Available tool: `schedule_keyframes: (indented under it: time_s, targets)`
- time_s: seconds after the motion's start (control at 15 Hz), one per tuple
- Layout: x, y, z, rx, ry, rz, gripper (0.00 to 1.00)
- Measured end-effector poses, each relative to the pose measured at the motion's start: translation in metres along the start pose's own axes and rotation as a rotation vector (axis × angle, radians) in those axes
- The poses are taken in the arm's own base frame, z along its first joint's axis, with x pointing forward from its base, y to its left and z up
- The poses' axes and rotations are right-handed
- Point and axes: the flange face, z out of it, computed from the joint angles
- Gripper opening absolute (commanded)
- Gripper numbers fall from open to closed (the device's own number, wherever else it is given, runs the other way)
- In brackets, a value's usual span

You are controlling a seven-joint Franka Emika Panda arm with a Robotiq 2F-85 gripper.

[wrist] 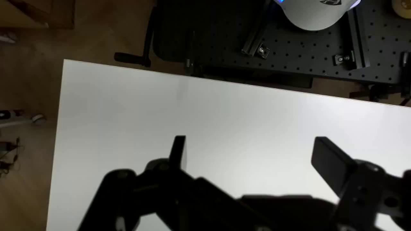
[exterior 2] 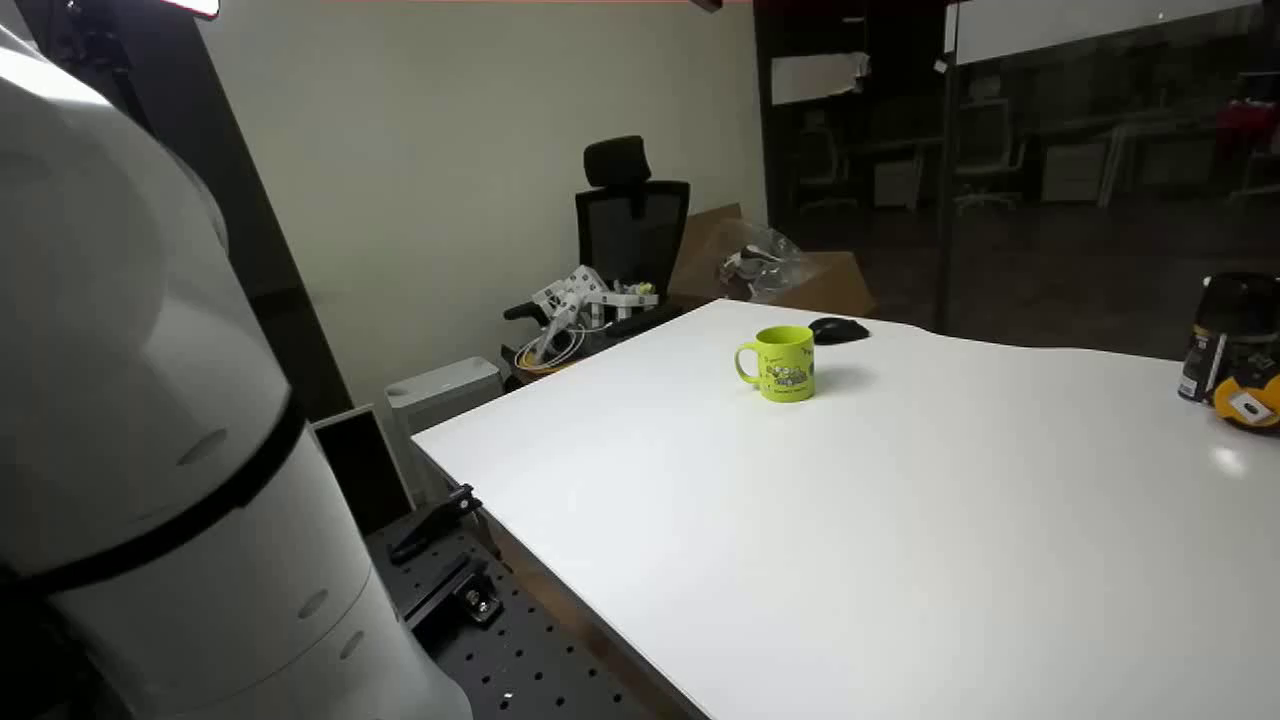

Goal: Move the cup slightly down on the table

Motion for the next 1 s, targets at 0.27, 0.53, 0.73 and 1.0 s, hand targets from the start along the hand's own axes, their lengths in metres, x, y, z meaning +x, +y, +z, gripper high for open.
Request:
schedule_keyframes:
  time_s: [0.27, 0.53, 0.73, 1.0]
  targets:
    - [0.0003, 0.0001, -0.0002, -0.001, 0.003, 0.000, 1.00]
    - [0.0004, 0.0001, -0.0002, -0.001, 0.004, 0.000, 1.00]
    - [0.0004, 0.0001, -0.0002, -0.001, 0.004, 0.000, 1.00]
    - [0.0015, -0.0001, -0.0007, -0.004, 0.014, -0.001, 1.00]
